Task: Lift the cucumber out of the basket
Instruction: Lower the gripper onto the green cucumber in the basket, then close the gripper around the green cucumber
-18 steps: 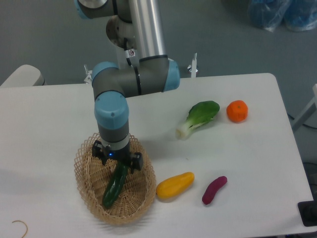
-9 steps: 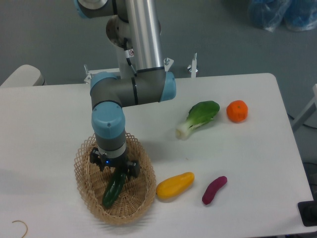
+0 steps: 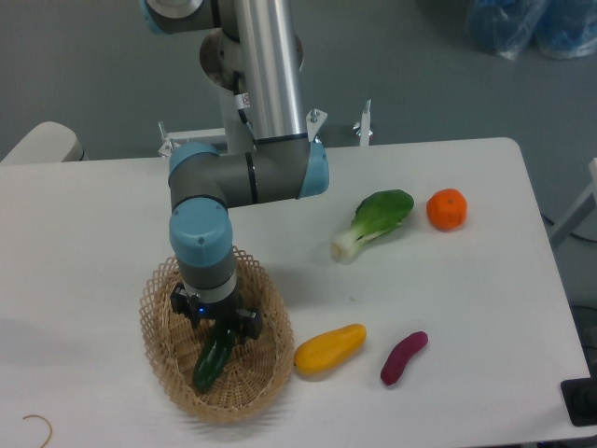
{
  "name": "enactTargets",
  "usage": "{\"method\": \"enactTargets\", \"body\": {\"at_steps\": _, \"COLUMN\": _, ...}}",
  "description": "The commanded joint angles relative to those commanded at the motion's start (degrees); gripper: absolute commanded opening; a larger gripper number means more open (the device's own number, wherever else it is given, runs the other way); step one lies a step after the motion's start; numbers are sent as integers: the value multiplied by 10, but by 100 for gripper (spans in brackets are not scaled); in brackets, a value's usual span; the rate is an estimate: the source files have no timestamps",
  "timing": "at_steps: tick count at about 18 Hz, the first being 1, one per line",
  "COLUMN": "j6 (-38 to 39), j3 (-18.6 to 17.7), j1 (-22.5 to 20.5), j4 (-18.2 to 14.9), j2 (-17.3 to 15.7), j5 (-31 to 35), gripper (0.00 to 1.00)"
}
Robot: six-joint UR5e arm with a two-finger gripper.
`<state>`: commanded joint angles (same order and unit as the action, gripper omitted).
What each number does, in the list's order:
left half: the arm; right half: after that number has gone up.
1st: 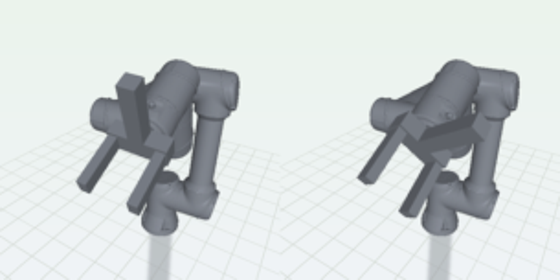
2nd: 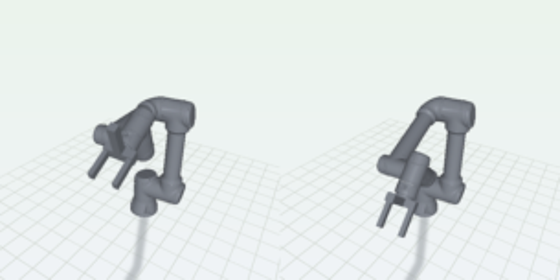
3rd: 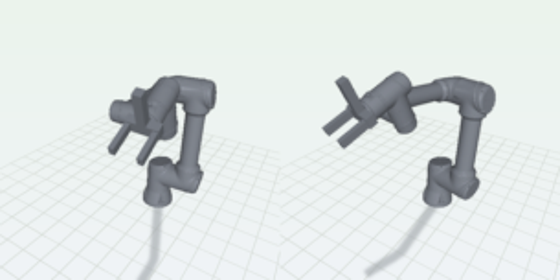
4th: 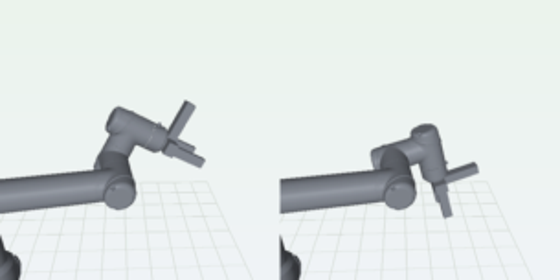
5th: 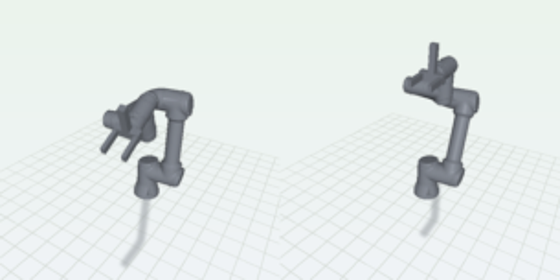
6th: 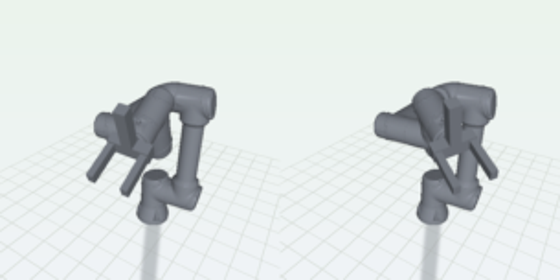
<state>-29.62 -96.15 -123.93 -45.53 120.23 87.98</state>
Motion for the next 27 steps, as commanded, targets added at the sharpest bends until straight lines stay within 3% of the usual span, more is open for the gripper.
{"method": "enactTargets", "body": {"at_steps": 15, "j6": -2, "j3": 0, "j1": 0, "j4": 0, "j2": 4, "j5": 0, "gripper": 74}}
{"method": "enactTargets", "body": {"at_steps": 23, "j6": -2, "j3": -1, "j1": 0, "j4": 0, "j2": 1, "j5": -1, "gripper": 50}}
{"method": "enactTargets", "body": {"at_steps": 27, "j6": -3, "j3": 0, "j1": -1, "j4": -1, "j2": 0, "j5": -1, "gripper": 47}}
